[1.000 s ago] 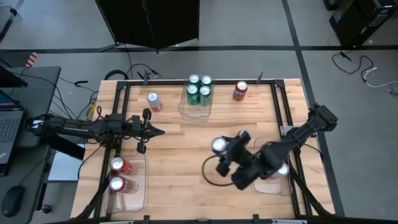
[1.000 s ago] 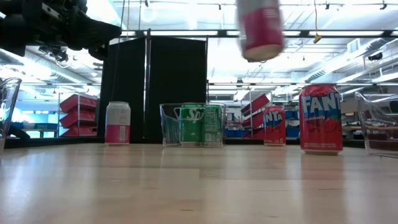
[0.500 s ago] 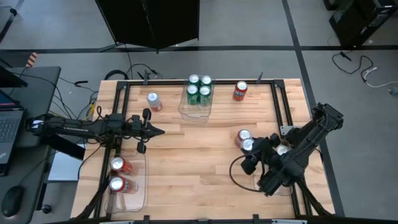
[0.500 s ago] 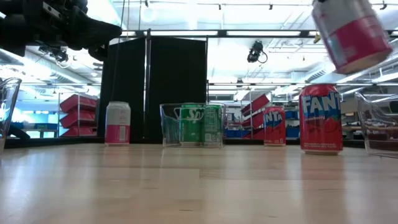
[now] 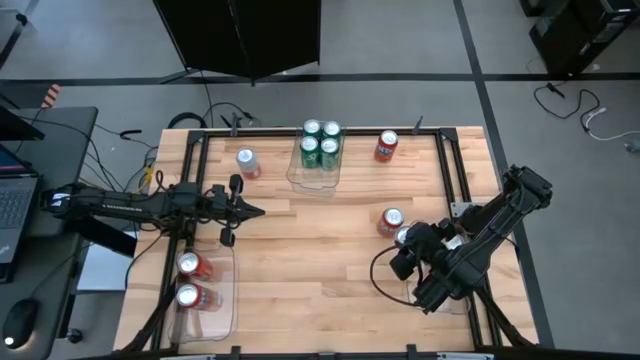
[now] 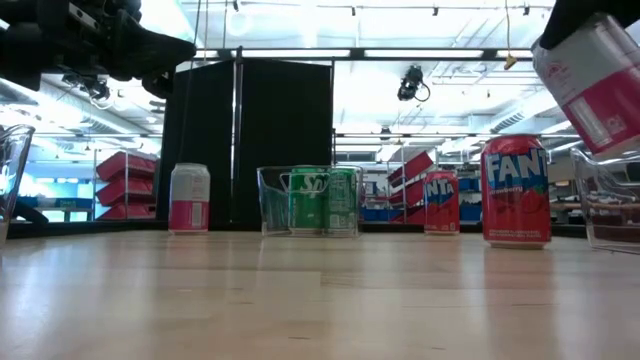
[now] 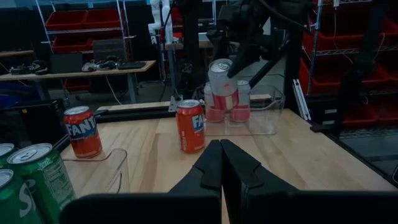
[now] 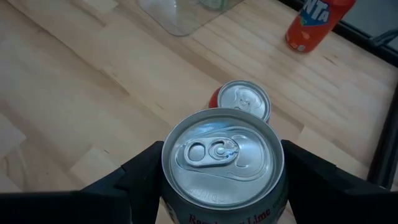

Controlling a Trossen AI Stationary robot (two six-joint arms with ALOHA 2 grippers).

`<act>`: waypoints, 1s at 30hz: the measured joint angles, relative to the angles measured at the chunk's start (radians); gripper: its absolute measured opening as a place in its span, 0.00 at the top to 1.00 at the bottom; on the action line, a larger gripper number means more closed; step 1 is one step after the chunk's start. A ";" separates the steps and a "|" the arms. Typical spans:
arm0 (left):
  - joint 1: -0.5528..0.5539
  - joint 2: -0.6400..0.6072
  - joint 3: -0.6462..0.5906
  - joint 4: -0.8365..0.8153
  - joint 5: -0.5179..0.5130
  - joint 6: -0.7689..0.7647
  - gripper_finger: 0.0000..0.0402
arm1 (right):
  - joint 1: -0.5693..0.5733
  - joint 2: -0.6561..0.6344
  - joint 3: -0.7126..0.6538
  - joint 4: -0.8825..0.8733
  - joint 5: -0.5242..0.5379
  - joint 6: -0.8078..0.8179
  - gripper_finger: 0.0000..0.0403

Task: Sort soda cans
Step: Put the bottom pink and white soda can into the bottom right transparent bin

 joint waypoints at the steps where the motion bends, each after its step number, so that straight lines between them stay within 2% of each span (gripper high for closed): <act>1: 0.000 0.000 0.000 0.000 0.000 0.000 1.00 | 0.001 0.000 0.000 0.000 -0.002 0.000 0.35; 9: 0.000 0.000 0.000 0.001 0.000 -0.001 1.00 | 0.008 0.000 0.022 -0.002 -0.049 -0.032 0.35; 21: 0.000 0.000 0.000 0.001 0.000 -0.001 1.00 | -0.011 0.002 0.070 -0.001 -0.148 -0.214 0.35; 30: 0.000 0.000 0.000 -0.001 0.000 0.002 1.00 | -0.042 0.009 -0.097 -0.001 -0.121 -0.149 0.35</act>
